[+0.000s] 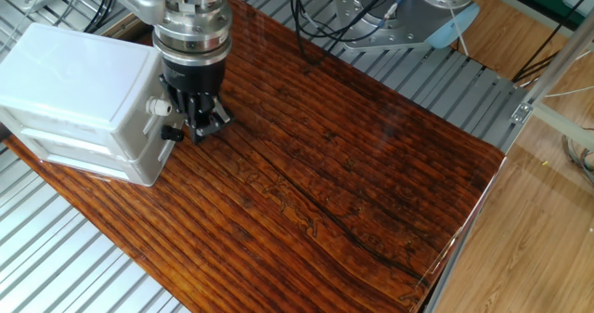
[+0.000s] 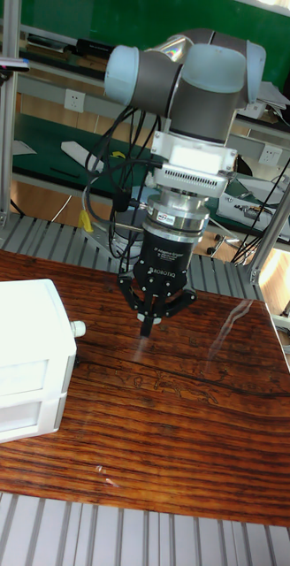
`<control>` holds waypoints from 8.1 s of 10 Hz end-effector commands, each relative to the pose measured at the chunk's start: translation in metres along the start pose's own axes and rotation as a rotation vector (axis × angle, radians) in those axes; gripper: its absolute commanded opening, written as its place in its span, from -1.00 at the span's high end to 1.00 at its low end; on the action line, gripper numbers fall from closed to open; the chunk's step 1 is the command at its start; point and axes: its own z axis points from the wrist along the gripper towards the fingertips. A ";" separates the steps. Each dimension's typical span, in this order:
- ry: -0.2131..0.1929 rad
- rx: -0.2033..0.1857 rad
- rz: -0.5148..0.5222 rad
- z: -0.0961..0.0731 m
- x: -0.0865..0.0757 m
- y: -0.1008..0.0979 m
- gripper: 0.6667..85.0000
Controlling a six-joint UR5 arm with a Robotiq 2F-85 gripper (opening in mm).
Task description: Grasp the handle and open the drawer
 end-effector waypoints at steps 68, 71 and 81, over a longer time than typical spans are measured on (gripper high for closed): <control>0.030 0.101 -1.976 0.044 0.029 -0.097 0.24; 0.039 0.101 -1.972 0.042 0.030 -0.097 0.24; 0.061 0.127 -1.943 0.037 0.035 -0.090 0.37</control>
